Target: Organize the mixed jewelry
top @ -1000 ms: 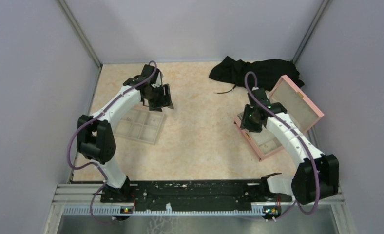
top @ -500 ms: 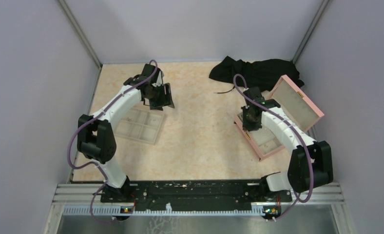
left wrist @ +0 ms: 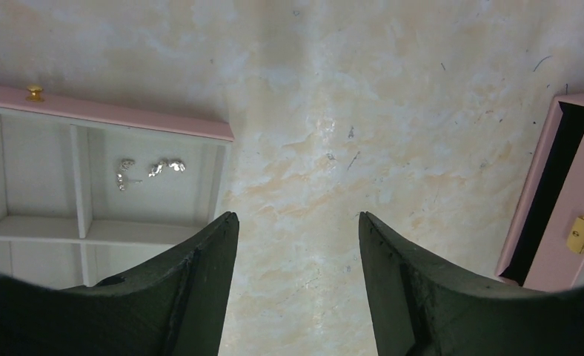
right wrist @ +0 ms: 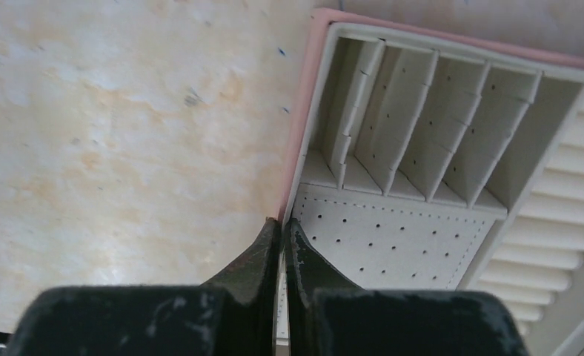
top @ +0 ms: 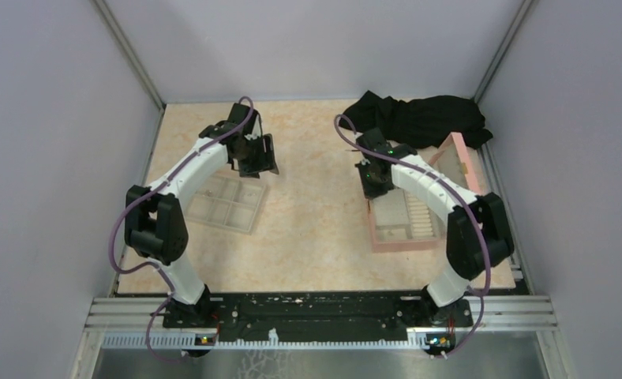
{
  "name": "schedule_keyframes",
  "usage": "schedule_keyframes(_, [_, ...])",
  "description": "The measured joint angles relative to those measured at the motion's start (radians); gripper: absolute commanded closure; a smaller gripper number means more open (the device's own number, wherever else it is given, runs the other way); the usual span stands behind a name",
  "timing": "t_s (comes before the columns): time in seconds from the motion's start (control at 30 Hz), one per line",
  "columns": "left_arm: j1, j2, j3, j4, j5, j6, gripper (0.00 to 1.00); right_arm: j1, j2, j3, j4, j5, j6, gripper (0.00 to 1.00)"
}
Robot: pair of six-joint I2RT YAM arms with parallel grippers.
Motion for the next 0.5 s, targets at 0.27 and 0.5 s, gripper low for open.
schedule_keyframes(0.27, [0.165,-0.041,-0.053,-0.007,-0.015,-0.003,0.32,0.062,0.247,0.272,0.055,-0.058,0.056,1.00])
schedule_keyframes(0.5, [0.303,-0.072,-0.072,-0.031,-0.079,-0.003,0.32,0.073,0.433,0.505,0.089,-0.106,0.098,0.99])
